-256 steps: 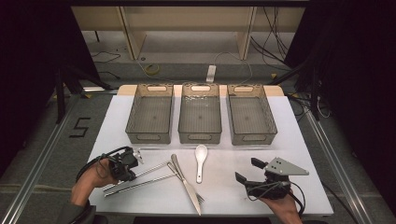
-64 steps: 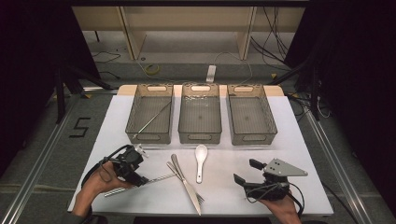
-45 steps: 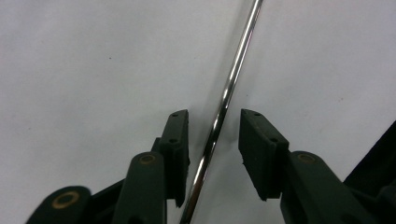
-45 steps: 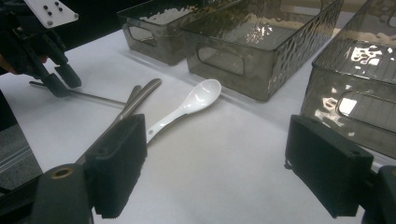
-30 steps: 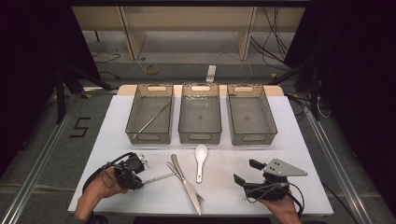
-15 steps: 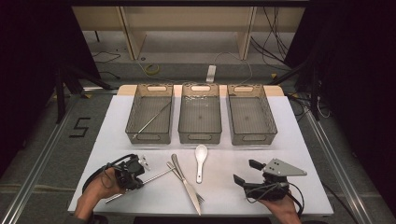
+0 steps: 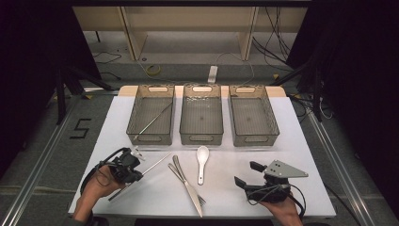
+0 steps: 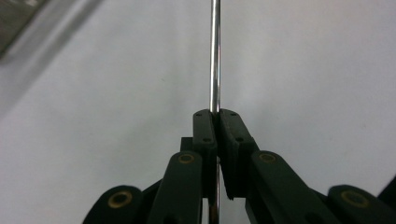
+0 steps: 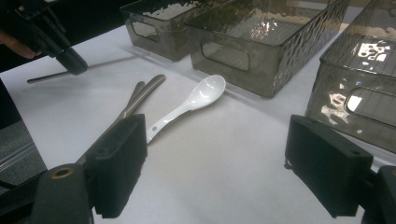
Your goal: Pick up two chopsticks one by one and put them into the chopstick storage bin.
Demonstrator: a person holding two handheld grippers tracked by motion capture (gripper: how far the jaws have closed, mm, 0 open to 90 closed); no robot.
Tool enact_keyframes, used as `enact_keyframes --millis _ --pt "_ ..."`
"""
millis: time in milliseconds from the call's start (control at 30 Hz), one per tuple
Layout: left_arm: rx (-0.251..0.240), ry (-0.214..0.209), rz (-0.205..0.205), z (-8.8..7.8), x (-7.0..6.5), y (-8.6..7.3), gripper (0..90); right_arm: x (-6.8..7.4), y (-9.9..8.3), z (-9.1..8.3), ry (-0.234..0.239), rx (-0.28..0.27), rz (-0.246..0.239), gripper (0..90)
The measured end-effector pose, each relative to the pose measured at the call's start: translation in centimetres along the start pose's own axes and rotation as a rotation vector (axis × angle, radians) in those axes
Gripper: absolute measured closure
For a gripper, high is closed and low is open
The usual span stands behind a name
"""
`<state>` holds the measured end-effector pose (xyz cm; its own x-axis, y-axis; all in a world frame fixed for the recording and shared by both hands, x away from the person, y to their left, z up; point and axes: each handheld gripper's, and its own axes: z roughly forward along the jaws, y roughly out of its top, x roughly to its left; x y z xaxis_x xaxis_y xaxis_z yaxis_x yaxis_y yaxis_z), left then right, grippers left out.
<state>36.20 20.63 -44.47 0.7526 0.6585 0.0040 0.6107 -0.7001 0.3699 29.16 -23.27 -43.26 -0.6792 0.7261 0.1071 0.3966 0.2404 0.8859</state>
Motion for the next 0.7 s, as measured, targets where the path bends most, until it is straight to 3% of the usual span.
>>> enact_keyframes --millis 167,400,700 --pt "-0.083 0.022 -0.042 -0.9 0.3 0.2 85.3 0.0 0.0 0.0 0.0 0.001 0.001 21.7" --pt "-0.125 0.018 -0.072 -1.2 0.7 0.2 85.3 0.0 0.0 0.0 0.0 -0.002 0.004 21.7" --pt "-0.207 0.036 -0.162 -2.7 1.6 0.3 85.4 0.0 0.0 0.0 -0.001 0.002 0.003 21.8"
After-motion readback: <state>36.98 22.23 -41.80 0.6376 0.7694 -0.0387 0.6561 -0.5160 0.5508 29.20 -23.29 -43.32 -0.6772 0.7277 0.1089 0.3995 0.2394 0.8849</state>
